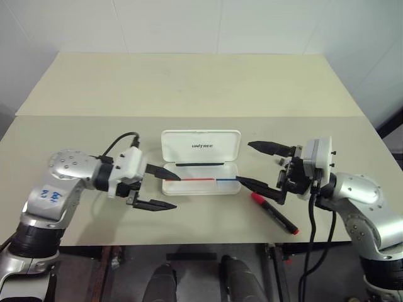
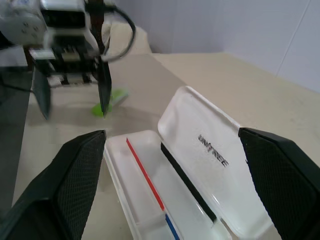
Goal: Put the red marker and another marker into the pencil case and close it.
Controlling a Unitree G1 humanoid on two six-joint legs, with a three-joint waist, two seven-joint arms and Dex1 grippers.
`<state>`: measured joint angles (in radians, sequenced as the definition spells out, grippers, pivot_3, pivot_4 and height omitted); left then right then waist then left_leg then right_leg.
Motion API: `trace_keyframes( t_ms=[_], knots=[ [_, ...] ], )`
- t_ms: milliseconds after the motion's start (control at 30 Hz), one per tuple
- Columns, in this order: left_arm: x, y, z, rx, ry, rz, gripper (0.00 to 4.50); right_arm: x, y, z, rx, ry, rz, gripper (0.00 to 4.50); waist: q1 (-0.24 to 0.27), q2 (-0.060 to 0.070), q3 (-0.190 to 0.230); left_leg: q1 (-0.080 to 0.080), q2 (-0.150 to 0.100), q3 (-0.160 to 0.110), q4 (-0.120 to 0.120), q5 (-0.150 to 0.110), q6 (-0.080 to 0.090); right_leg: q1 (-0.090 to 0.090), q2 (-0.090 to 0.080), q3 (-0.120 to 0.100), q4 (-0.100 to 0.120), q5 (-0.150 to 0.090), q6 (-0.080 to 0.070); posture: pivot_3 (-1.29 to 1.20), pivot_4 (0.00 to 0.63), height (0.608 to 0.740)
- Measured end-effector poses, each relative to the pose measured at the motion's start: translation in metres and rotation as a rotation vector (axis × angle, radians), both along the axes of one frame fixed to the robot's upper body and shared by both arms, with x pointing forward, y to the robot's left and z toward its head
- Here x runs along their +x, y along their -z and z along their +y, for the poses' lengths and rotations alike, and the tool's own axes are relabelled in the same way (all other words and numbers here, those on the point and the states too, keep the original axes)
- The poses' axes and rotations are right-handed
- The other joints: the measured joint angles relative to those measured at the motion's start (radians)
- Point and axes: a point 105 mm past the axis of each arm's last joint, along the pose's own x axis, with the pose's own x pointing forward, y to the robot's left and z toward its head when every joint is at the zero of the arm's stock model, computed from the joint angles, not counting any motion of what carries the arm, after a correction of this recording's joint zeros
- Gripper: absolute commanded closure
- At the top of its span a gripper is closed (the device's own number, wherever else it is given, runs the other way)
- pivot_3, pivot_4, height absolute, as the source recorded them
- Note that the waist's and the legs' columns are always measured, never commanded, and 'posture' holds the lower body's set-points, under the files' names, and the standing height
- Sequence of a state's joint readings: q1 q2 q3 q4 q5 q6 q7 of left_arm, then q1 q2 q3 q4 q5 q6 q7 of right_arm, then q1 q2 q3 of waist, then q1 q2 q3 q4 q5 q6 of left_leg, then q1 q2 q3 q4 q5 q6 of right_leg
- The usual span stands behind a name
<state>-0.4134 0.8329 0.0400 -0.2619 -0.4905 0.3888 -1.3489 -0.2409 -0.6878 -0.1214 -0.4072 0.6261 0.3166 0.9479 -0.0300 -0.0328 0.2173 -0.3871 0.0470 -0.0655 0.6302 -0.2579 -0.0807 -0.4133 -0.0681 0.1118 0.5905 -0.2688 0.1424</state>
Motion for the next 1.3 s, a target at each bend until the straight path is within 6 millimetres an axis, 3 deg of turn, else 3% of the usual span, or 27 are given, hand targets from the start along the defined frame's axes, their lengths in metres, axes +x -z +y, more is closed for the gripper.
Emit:
trace_keyframes(
  t_ms=[67,167,200,367,633,1067,1267,1300],
  knots=[
    [0.002,-0.009,0.004,-0.041,-0.031,-0.035,0.05,0.01,0.006,-0.024,-0.094,0.045,0.041,0.0,0.002,0.0,0.0,0.0,0.0,0.0,0.001,0.0,0.0,0.001,0.0,0.0,-0.002,0.0,0.0,0.0,0.15,0.74],
    [0.004,-0.017,0.013,-0.093,-0.1,-0.071,0.05,0.021,0.013,-0.085,-0.249,0.209,0.124,0.0,0.002,0.0,0.0,0.0,0.0,0.001,0.001,0.0,0.0,0.001,-0.001,0.0,-0.003,0.0,-0.001,0.0,0.15,0.74],
    [0.004,-0.017,0.015,-0.099,-0.109,-0.074,0.05,0.019,0.012,-0.091,-0.26,0.223,0.138,0.0,0.001,0.0,0.0,0.001,0.0,0.001,-0.001,0.0,0.0,0.001,0.0,0.0,-0.002,-0.001,-0.001,0.0,0.15,0.74],
    [-0.003,-0.01,0.013,-0.101,-0.097,-0.061,0.05,-0.004,0.047,-0.089,-0.275,0.23,0.311,0.0,-0.008,0.0,0.0,0.002,0.002,0.001,-0.002,-0.001,0.002,-0.001,0.002,0.0,0.003,-0.002,-0.001,0.0,0.15,0.74],
    [-0.005,-0.012,0.022,-0.121,-0.129,-0.067,0.05,-0.03,0.078,-0.076,-0.17,0.326,0.419,0.0,-0.003,0.0,0.0,0.002,0.002,0.002,0.002,-0.002,0.002,0.001,0.002,0.001,-0.001,-0.001,-0.002,0.0,0.15,0.74],
    [0.003,-0.013,0.031,-0.13,-0.141,-0.083,0.05,-0.035,0.118,-0.087,-0.137,0.432,0.522,0.0,-0.005,-0.001,0.0,0.002,0.002,0.003,0.001,-0.001,0.002,0.001,0.002,0.001,-0.002,0.0,-0.004,0.0,0.15,0.74],
    [0.003,-0.017,0.032,-0.107,-0.126,-0.101,0.05,-0.026,0.135,-0.088,-0.145,0.42,0.496,0.0,-0.024,-0.012,-0.007,0.008,0.002,0.003,0.001,-0.002,0.001,0.007,0.001,0.002,-0.004,0.0,-0.005,0.0,0.15,0.74],
    [0.004,-0.017,0.033,-0.106,-0.128,-0.099,0.01,-0.026,0.137,-0.088,-0.148,0.419,0.49,0.19,-0.026,-0.013,-0.008,0.011,0.002,0.003,0.001,-0.002,0.001,0.01,0.001,0.002,-0.005,0.001,-0.005,0.0,0.15,0.74]
  ],
)
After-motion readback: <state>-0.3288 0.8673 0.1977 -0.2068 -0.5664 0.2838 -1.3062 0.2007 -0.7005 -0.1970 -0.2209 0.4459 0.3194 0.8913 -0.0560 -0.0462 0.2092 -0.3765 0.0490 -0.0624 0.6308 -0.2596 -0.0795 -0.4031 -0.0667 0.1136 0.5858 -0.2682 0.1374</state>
